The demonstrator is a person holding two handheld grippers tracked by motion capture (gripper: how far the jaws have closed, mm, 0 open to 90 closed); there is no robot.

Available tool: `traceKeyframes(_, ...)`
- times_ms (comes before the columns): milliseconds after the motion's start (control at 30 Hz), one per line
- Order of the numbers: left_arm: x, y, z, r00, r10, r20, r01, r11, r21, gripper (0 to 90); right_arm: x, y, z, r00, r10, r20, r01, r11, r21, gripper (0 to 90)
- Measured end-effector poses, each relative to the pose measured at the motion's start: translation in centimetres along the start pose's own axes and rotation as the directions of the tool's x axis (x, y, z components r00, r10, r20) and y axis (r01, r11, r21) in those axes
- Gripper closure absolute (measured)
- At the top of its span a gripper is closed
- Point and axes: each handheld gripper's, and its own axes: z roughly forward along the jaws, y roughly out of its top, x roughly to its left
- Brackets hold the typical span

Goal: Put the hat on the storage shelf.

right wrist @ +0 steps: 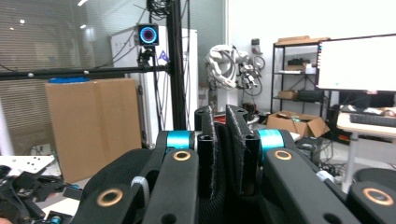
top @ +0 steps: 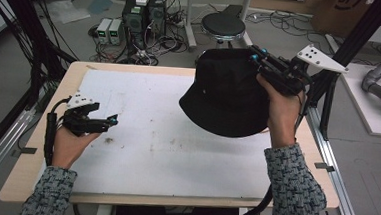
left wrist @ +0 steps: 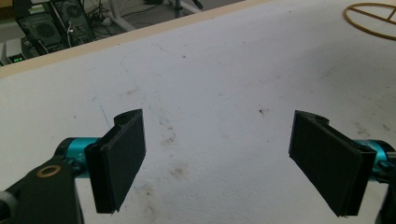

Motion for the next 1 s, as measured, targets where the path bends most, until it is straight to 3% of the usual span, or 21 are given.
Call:
traceKeyframes(233, 0.1, -0.1, -0.1, 1.0000, -0.009, -0.002, 0.009, 1.0000, -0.004, 19.0, -0.4, 2.5, -0.8, 0.9992, -0.029, 0.026, 0.028, 0.999, 0.034, 83.0)
traceKeyframes(433, 0.4, -0.2, -0.2, 0.9998, -0.014, -0.011, 0.014, 0.9999, -0.001, 19.0, -1.9, 4.6, -0.9, 0.9995, -0.014, 0.026, 0.014, 1.000, 0.016, 83.0)
traceKeyframes(500, 0.4, -0.2, -0.1, 0.9999, -0.007, -0.009, 0.008, 1.0000, 0.002, 19.0, -3.2, 5.2, -0.8, 0.9995, -0.001, 0.032, 0.000, 1.000, 0.014, 82.8)
traceKeyframes(833, 0.1, 0.1, 0.2, 1.0000, -0.002, 0.002, 0.002, 1.0000, -0.003, 19.1, -7.5, 5.1, -0.7, 0.9930, 0.077, 0.089, -0.076, 0.997, -0.016, 82.5)
traceKeyframes(1000, 0.1, 0.1, 0.2, 1.0000, -0.003, 0.002, 0.003, 1.0000, -0.005, 19.1, -9.0, 4.6, -0.9, 0.9886, 0.078, 0.129, -0.078, 0.997, -0.002, 82.1)
